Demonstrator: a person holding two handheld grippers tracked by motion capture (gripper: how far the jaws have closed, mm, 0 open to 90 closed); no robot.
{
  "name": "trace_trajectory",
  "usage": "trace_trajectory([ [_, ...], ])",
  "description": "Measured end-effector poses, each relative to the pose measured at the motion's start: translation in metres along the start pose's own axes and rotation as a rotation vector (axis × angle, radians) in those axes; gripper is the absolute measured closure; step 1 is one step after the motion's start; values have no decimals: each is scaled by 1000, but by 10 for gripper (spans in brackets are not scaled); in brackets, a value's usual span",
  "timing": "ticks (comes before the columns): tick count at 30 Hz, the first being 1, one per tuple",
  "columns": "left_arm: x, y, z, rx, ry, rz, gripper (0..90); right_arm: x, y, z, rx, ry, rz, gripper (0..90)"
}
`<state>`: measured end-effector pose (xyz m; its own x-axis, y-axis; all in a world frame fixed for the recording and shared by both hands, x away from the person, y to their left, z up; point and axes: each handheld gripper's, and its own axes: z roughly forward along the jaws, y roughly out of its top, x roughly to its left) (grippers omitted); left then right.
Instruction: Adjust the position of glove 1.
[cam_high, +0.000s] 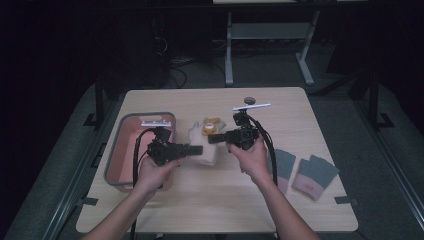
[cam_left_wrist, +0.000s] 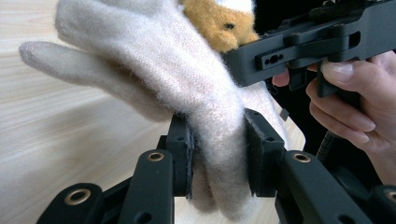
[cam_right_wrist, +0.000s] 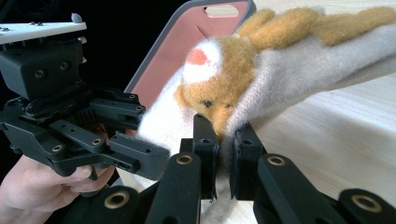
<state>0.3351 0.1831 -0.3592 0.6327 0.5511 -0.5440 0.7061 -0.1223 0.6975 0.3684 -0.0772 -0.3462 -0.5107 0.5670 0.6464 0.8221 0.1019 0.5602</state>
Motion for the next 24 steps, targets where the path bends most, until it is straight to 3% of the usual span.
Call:
trace_trajectory([
  [24,12,6,-39,-35,40,-17,666,25,24,29,30,28,-57,829],
])
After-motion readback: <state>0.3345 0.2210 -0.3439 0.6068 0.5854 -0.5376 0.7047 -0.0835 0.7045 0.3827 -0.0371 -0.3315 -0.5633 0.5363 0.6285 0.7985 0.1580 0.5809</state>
